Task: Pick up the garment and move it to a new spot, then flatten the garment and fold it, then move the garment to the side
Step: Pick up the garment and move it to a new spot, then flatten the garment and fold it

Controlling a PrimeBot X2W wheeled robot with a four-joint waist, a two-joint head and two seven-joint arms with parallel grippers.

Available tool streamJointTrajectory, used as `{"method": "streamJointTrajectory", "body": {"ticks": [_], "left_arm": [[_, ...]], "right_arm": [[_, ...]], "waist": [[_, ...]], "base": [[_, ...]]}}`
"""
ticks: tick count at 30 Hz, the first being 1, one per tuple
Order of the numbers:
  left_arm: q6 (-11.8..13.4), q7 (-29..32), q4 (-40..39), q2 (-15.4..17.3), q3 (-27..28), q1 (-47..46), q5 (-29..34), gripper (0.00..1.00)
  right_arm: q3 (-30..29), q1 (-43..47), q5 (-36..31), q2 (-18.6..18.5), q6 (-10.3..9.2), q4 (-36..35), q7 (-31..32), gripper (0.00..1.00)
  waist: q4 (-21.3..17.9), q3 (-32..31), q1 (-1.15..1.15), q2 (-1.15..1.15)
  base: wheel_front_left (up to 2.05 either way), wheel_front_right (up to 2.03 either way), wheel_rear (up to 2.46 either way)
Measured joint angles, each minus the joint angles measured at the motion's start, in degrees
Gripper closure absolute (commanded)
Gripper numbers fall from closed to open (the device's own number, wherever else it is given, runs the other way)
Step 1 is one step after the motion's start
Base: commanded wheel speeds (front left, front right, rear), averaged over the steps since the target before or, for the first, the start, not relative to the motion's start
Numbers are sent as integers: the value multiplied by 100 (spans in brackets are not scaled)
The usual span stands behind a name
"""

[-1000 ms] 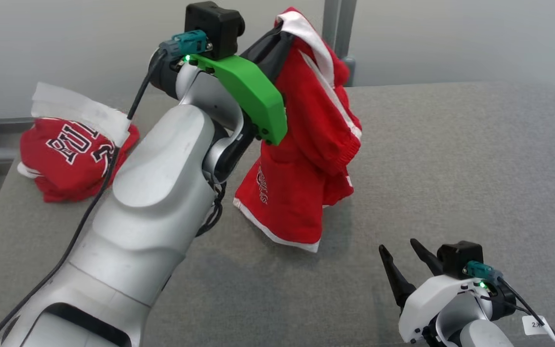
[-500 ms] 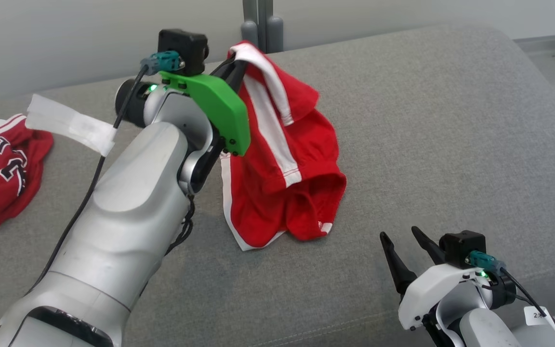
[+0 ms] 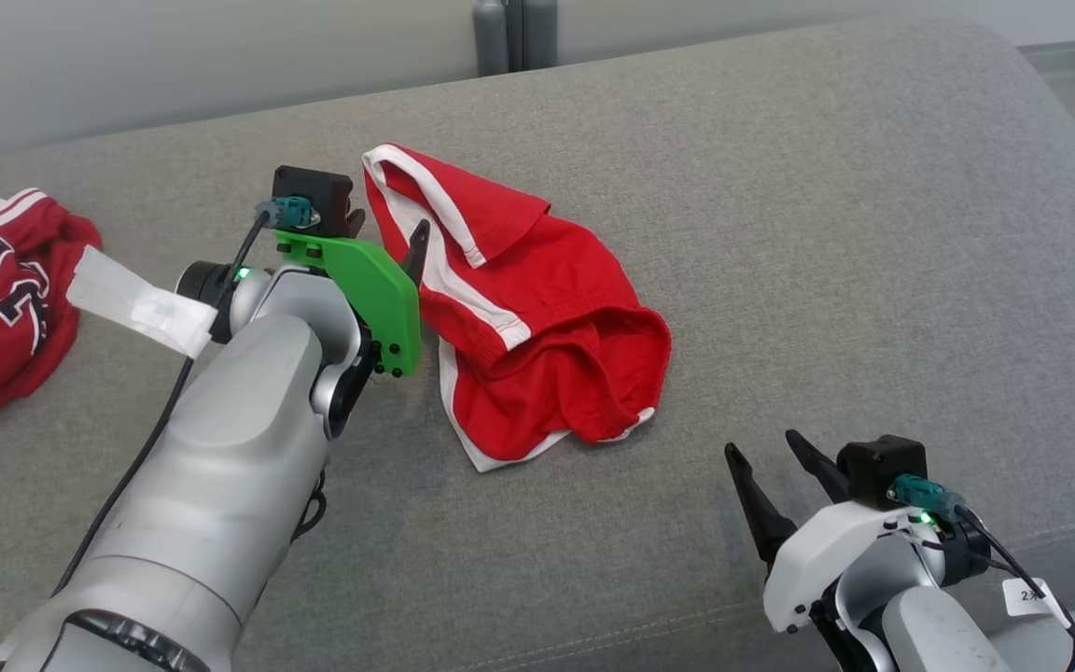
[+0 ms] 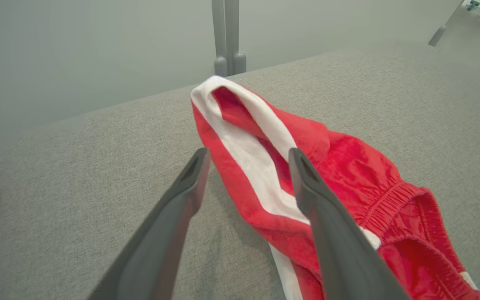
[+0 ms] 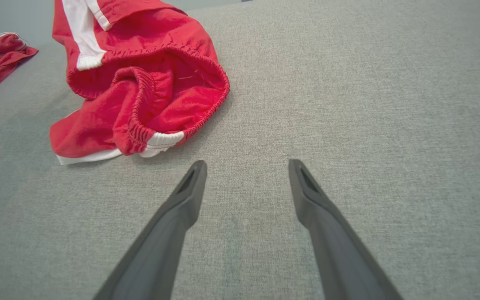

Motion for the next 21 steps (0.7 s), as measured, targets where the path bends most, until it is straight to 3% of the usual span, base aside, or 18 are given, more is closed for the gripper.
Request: {"method": "streamJointTrajectory", "body": {"ticks": [5,12,16,21], "left_arm": [[-288,144,91,-153,-90,-35,-169,0],[-485,508,-508,-280,-916,220,-202,0],[-483,536,-781,-291,-1268,355,-196,0],[-113,590,-687,-293,-1438,385,-144,0]], "right_arm": [[-22,38,-7,-1,-1,21,43,0],[-19,165,13,0,-1,13,118,0],[24,172,30,1,0,-66,141,0],[16,162,64,1,-1,-148,164,0]], "waist": [[134,-166,0,0],[309,-445,0,0],[322,-508,0,0],[239,-396,0,0]], "base": [[0,0,0],[0,0,0],[0,0,0],[0,0,0]]}}
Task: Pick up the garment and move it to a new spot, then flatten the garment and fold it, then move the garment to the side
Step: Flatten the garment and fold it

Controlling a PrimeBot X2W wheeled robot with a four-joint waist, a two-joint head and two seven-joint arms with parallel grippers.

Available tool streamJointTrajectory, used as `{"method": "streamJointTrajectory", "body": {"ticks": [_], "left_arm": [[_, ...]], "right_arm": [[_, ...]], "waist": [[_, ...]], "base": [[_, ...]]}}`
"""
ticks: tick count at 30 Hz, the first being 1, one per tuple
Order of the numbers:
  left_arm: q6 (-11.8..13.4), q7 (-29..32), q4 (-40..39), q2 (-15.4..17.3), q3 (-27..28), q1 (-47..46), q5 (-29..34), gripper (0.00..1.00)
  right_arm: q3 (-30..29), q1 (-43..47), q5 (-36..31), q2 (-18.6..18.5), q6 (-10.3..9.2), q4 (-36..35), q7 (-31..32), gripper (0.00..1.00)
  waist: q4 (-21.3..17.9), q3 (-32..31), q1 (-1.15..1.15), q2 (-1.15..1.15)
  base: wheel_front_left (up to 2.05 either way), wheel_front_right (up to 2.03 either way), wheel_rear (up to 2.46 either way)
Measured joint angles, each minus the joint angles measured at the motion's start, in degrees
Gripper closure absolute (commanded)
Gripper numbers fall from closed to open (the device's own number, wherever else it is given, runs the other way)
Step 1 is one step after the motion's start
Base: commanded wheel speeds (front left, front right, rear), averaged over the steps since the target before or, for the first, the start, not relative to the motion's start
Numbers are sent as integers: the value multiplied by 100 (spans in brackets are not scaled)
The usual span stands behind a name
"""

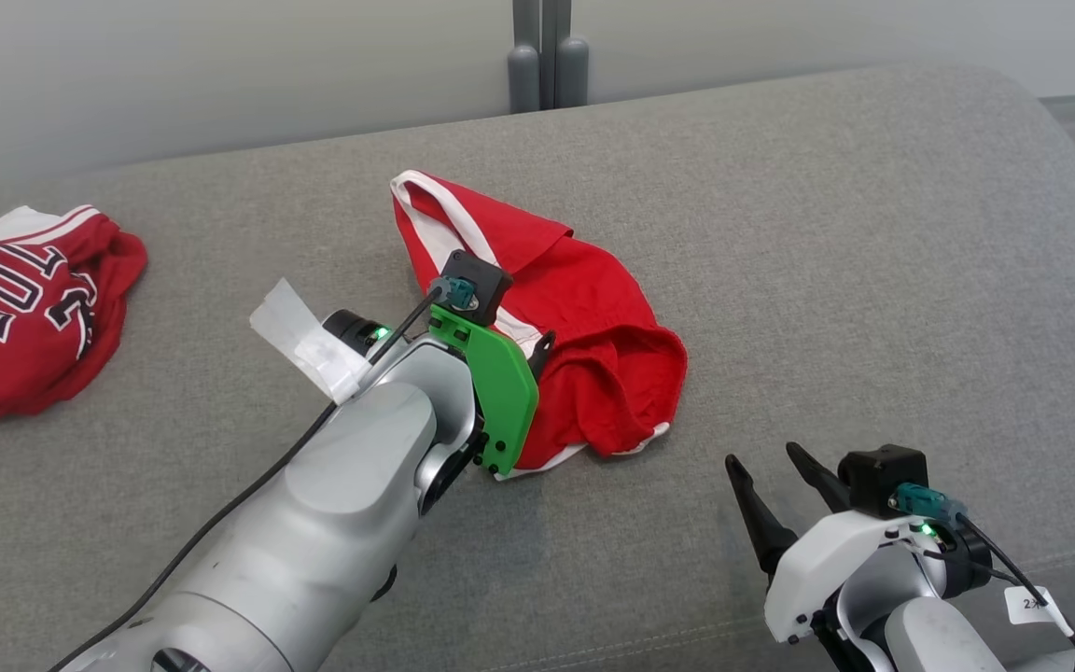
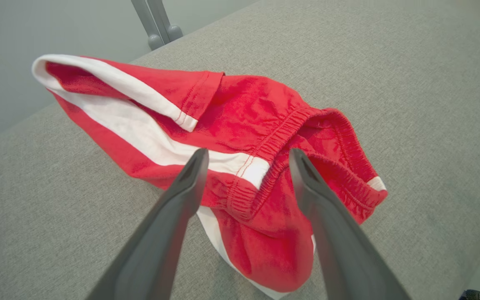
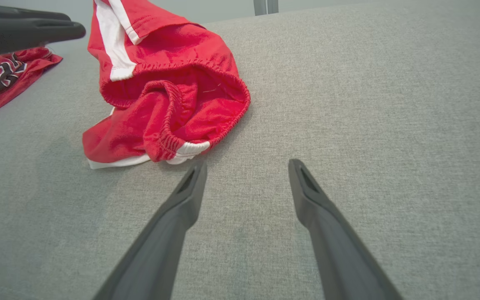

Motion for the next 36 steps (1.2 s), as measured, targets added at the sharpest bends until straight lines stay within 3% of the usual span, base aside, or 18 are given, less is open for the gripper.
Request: {"method": "streamJointTrajectory", "body": {"ticks": [3,14,15,16,17,22,30,36], "left_arm": [[162,14,132,-1,-87,8,33,0],[364,40,675,-3,-301,-123,109,0],[389,41,725,-4,-322,-138,115,23],[411,41,777,-4,-347,-154,134,72],[411,38,820,-3,-363,-174,151,100],[383,-43,913,-3,-300,-193,15,100],[381,-1016,754,-2,-43,-736,-66,100],[224,-1580,469,1,134,-1196,-115,100]], "right_arm": [[-40,-14,-1,0,0,-18,4,0],[-79,-147,1,-3,1,7,-52,0],[-82,-162,2,-1,1,10,-56,0],[-89,-172,2,-2,0,11,-70,0],[-92,-176,10,-2,0,13,-74,0],[-81,-186,54,-2,0,67,-100,0],[-12,-238,103,-1,0,183,-132,0],[65,-236,149,-1,0,257,-174,0]], "waist": [[-86,126,0,0],[-345,509,0,0],[-355,527,0,0],[-359,541,0,0],[-359,550,0,0],[-321,556,0,0],[-266,441,0,0],[-317,314,0,0]], "base": [[0,0,0],[0,0,0],[0,0,0],[0,0,0],[0,0,0],[0,0,0],[0,0,0],[0,0,0]]}}
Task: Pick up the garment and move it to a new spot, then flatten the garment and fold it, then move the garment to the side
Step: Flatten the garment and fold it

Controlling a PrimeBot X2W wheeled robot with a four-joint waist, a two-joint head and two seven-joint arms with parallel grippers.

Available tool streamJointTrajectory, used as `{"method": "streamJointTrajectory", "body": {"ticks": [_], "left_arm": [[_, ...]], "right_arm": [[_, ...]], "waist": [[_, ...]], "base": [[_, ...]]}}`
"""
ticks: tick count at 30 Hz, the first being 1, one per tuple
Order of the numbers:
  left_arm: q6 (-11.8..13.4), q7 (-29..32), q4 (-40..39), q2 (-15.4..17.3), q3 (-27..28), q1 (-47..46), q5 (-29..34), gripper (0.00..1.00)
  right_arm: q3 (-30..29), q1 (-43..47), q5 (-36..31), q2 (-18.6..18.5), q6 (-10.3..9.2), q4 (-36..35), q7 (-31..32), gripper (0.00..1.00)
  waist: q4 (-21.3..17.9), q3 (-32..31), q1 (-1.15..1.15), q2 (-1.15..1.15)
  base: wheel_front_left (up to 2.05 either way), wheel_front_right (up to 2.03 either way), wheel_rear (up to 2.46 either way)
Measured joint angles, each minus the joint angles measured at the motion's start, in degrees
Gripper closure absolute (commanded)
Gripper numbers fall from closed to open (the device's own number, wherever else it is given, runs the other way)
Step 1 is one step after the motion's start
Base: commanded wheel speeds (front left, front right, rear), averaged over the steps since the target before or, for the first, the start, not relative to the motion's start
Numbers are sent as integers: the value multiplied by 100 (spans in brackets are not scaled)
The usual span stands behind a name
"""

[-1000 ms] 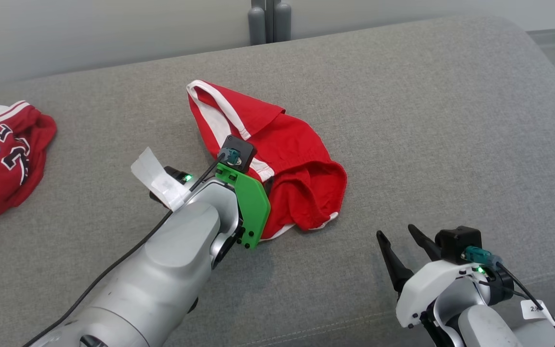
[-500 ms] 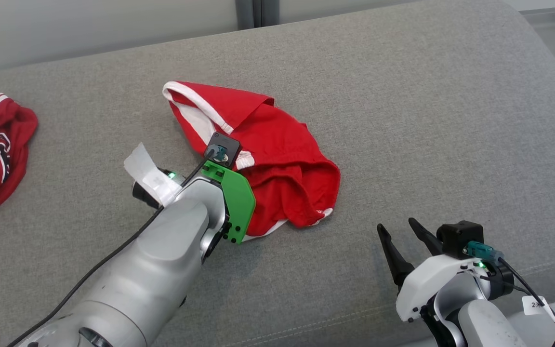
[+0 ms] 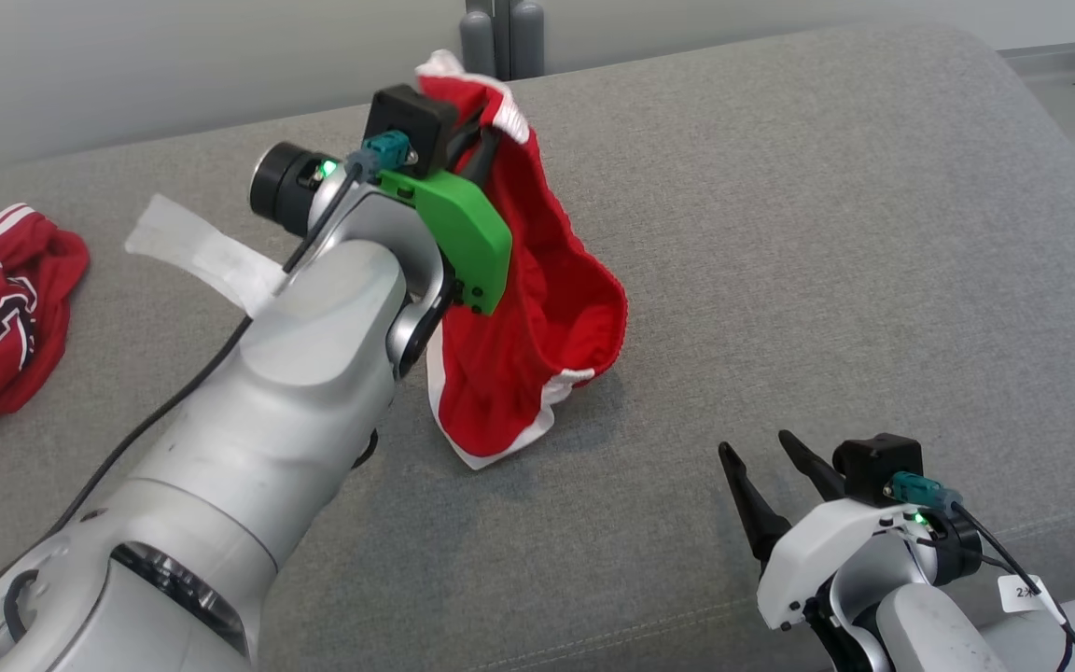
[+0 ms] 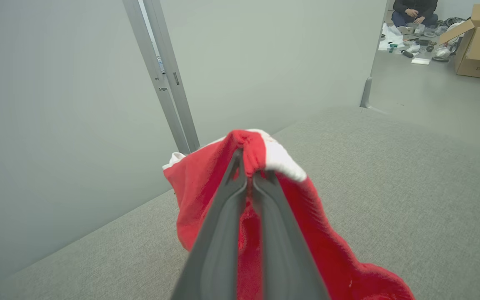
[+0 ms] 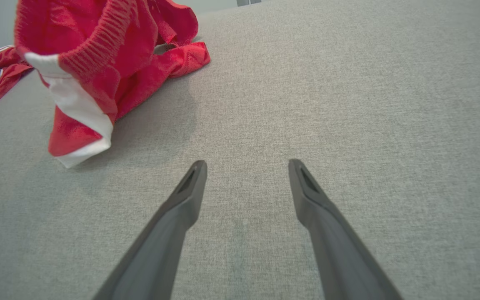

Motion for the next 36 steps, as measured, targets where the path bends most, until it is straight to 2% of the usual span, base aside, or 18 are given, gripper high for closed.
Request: {"method": "streamJointTrajectory", "body": {"ticks": [10,14,17,22,31,36], "left_arm": [[-171,-417,-751,-1,326,-708,-213,100],[-177,-411,-999,-1,322,-714,-396,100],[-63,-397,-1183,-7,359,-803,-642,100],[-20,-374,-893,68,388,-484,-780,100],[-124,-194,93,710,201,646,-872,100],[-1,-247,595,923,282,882,-964,100]], "right_arm": [[20,48,24,0,0,90,-24,0],[36,118,27,-1,0,119,-24,0],[103,119,49,-1,0,124,-23,0],[75,134,53,0,1,87,-22,0],[-115,141,-40,-2,0,-12,16,0],[-81,137,-89,-1,0,-74,86,0]], "waist": [[-156,-135,0,0],[-180,-205,0,0],[-219,-278,0,0],[-246,-264,0,0],[-34,-78,0,0],[190,-17,0,0]], "base": [[0,0,0],[0,0,0],[0,0,0],[0,0,0],[0,0,0],[0,0,0]]}}
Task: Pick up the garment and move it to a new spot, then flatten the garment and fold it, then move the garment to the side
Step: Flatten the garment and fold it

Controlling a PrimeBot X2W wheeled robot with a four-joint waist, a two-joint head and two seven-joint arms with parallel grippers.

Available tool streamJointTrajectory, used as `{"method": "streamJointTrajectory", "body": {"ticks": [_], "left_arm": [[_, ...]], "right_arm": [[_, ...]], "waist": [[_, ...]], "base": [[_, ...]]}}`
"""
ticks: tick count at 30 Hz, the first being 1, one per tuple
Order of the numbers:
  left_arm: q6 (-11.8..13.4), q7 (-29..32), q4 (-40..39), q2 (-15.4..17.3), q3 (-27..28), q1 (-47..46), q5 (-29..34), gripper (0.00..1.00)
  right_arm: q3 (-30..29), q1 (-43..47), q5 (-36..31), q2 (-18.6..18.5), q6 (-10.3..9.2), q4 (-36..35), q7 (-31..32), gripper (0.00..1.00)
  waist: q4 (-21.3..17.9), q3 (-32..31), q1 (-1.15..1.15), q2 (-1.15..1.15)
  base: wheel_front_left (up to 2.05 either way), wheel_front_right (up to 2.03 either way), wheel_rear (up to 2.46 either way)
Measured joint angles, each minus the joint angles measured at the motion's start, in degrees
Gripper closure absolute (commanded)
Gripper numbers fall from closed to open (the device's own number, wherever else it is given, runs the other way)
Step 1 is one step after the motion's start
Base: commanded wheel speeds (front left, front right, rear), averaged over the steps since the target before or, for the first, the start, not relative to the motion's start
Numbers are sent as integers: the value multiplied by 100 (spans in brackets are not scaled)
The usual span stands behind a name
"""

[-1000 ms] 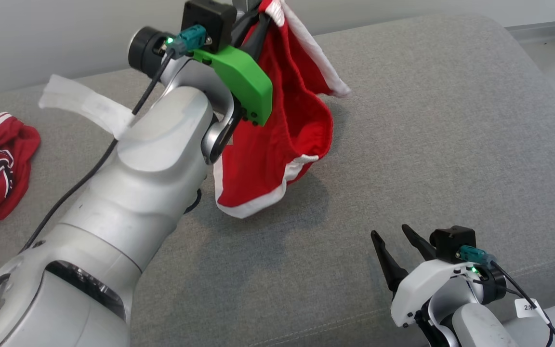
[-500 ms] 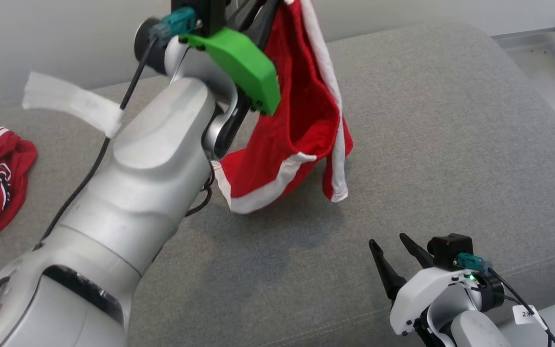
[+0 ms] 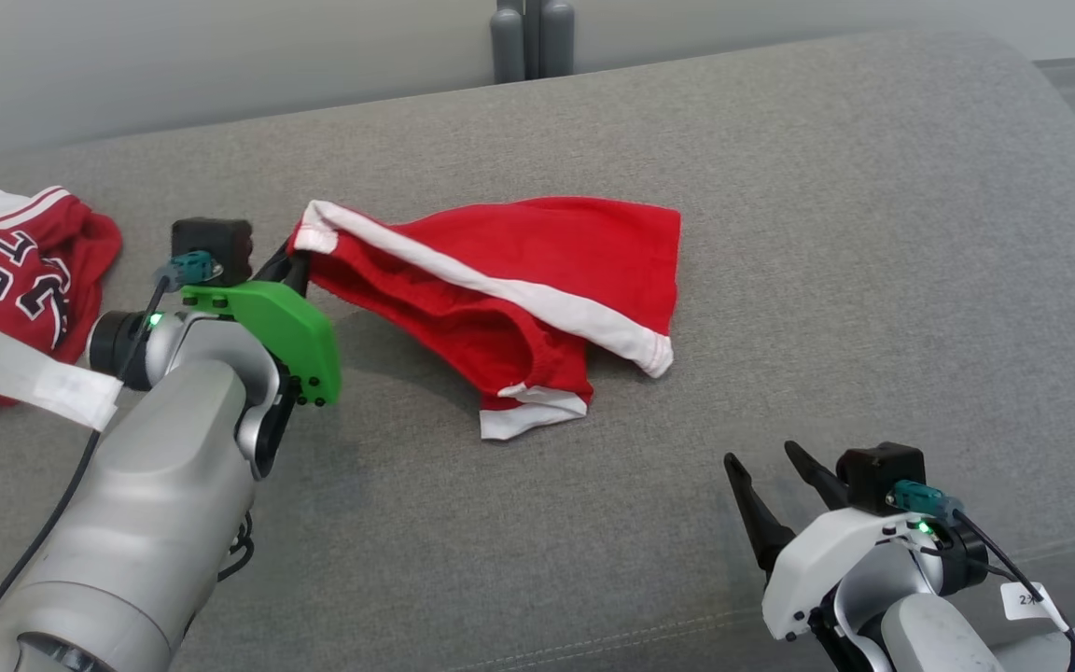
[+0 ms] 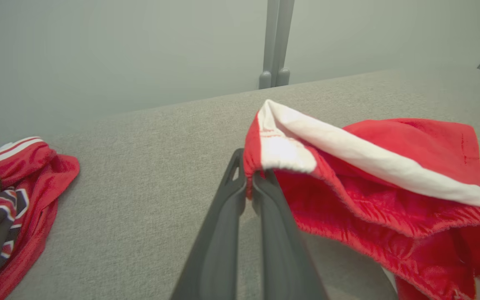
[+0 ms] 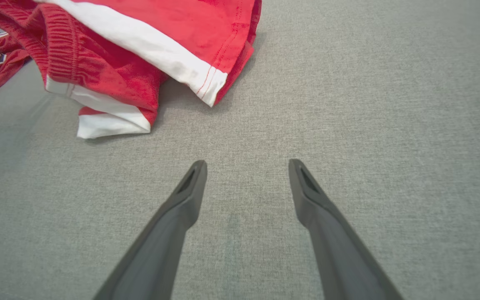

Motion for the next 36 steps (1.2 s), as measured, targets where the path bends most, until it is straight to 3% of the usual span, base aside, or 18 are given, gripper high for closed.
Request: {"method": "streamJointTrajectory", "body": {"ticks": [5,6,7,8,15,24,30,36], "left_arm": [[144,-45,388,81,49,80,-42,100],[144,-42,464,94,53,90,-44,60],[145,-9,527,96,51,105,-59,60],[145,24,583,88,40,131,-60,0],[124,678,909,-89,111,338,-333,0],[202,1070,1009,-205,265,325,-546,0],[-332,1363,570,-639,433,336,-922,0],[-492,1581,26,-822,230,565,-993,0]], "right_arm": [[110,-16,-14,3,0,-54,71,0],[115,-20,-15,2,0,-67,90,0],[113,-20,-18,3,1,-83,93,0],[108,-20,-26,2,1,-97,96,0],[-4,-20,-73,2,0,-159,146,0],[-68,1,-49,2,0,-136,152,0],[-86,101,7,1,0,-70,143,0],[-55,99,74,3,0,-34,115,0]], "waist": [[194,34,0,0],[219,38,0,0],[241,42,0,0],[261,47,0,0],[395,74,0,0],[612,-39,0,0],[735,-222,0,0],[788,-374,0,0]], "base": [[0,0,0],[0,0,0],[0,0,0],[0,0,0],[0,0,0],[0,0,0],[0,0,0],[0,0,0]]}}
